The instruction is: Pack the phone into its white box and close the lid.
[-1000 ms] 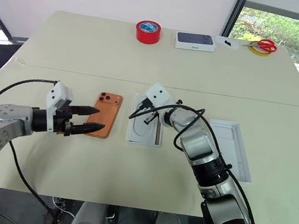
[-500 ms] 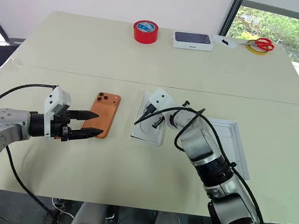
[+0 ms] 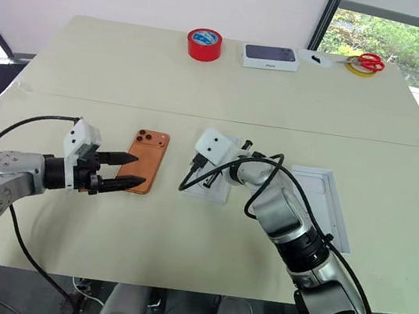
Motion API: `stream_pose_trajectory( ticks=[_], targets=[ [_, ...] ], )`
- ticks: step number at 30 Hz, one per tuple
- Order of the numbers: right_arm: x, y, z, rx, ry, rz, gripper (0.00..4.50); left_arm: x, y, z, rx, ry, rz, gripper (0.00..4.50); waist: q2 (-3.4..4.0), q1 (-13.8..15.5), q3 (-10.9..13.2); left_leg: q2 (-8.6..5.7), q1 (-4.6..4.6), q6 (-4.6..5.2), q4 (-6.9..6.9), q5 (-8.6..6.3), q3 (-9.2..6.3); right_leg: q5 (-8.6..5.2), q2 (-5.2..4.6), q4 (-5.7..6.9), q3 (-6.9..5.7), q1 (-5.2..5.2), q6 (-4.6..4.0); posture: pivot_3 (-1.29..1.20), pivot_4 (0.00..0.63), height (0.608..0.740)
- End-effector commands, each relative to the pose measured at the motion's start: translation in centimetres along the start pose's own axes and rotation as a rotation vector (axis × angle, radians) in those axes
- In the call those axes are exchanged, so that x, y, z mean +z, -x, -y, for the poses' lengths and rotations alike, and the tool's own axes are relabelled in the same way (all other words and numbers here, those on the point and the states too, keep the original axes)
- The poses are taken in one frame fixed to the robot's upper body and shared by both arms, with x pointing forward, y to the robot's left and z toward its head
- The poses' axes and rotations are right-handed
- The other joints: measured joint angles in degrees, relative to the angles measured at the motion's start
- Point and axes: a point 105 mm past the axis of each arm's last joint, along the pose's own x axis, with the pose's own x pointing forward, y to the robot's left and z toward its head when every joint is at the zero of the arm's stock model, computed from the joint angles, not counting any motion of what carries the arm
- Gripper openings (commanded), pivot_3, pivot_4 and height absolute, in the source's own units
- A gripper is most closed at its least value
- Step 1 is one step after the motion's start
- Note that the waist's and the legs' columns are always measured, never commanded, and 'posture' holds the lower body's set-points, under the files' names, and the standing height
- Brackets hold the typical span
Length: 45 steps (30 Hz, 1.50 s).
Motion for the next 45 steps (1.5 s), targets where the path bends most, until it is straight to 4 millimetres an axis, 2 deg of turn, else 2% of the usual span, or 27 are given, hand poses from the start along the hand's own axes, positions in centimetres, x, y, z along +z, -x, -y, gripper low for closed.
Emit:
stream_pose_trajectory(
  ticks=[1, 2, 6, 12, 15, 18, 24, 33, 42, 45],
  targets=[
    [2.4, 0.4, 0.0, -0.002, -0.020, 0.108, 0.00, 0.2, 1.9, -5.3, 0.310, 0.190, 0.013, 4.24, -0.03, -0.15, -0.01, 0.02, 0.00, 0.01, 0.00, 0.00, -0.06, 0.00, 0.03, 0.02, 0.00, 0.14, 0.00, 0.00, 0.150, 0.730],
    [2.5, 0.3, 0.0, -0.002, -0.023, 0.111, 0.00, 0.2, 2.1, -5.5, 0.324, 0.191, 0.007, 4.45, -0.03, -0.34, -0.01, 0.03, 0.00, 0.01, 0.00, 0.00, -0.15, 0.00, 0.05, 0.03, 0.00, 0.15, 0.00, 0.00, 0.150, 0.730],
    [3.8, -0.8, -0.6, 0.007, -0.006, 0.131, 0.00, -1.5, 2.8, -6.7, 0.452, 0.243, -0.144, 4.45, -0.03, -0.30, -0.01, 0.02, 0.00, -0.10, -0.01, 0.07, -0.10, 0.00, 0.03, 0.02, 0.04, 0.14, 0.01, 0.00, 0.150, 0.730],
    [5.1, -2.5, -2.6, 0.100, 0.041, 0.111, 0.00, -2.1, 1.6, -4.2, 0.316, 0.292, -0.218, 4.45, -0.05, -0.04, -0.01, 0.02, 0.02, -0.24, -0.01, 0.14, -0.10, 0.00, 0.03, 0.03, 0.04, 0.06, 0.01, 0.00, 0.150, 0.730],
    [5.1, -3.7, -4.0, 0.163, 0.073, 0.060, 0.00, -2.6, 0.7, -2.4, 0.216, 0.380, -0.275, 4.45, -0.06, 0.04, -0.02, 0.00, 0.02, -0.25, 0.03, 0.14, -0.08, 0.00, 0.01, 0.02, 0.04, -0.02, 0.01, 0.00, 0.150, 0.730],
    [4.6, -4.5, -4.5, 0.179, 0.107, 0.006, 0.00, -2.8, 0.0, -1.1, 0.152, 0.439, -0.303, 4.45, -0.06, -0.04, -0.03, 0.00, 0.04, -0.25, 0.04, 0.14, -0.08, 0.00, 0.01, 0.04, 0.03, 0.05, 0.01, 0.00, 0.150, 0.730],
    [4.7, -5.2, -5.0, 0.201, 0.165, -0.024, 0.00, -2.7, -1.1, 1.0, 0.051, 0.531, -0.296, 4.45, -0.07, -0.05, -0.07, 0.00, 0.09, -0.27, 0.05, 0.16, -0.11, 0.00, 0.01, 0.05, 0.03, 0.29, 0.01, 0.00, 0.150, 0.730],
    [4.5, -5.2, -5.6, 0.215, 0.189, -0.014, 0.00, -2.6, -2.5, 2.4, -0.049, 0.669, -0.236, 4.45, -0.09, 0.05, -0.14, -0.03, 0.16, -0.27, 0.09, 0.15, -0.21, -0.01, -0.01, 0.02, -0.01, 0.44, 0.01, 0.00, 0.150, 0.730],
    [4.4, -5.2, -5.8, 0.206, 0.177, -0.009, 0.00, -1.9, -4.3, 2.4, -0.051, 0.755, -0.160, 4.45, -0.07, 0.56, -0.22, -0.16, 0.47, -0.24, 0.12, 0.12, -0.37, -0.01, -0.14, -0.03, -0.15, 0.65, 0.02, 0.00, 0.150, 0.730],
    [4.3, -5.2, -6.0, 0.207, 0.175, -0.011, 0.00, -1.8, -4.3, 1.4, 0.002, 0.793, -0.127, 4.45, -0.07, 0.96, -0.22, -0.17, 0.58, -0.05, 0.11, 0.01, -0.38, -0.01, -0.15, -0.03, -0.15, 0.71, 0.02, 0.00, 0.150, 0.730]
  ],
)
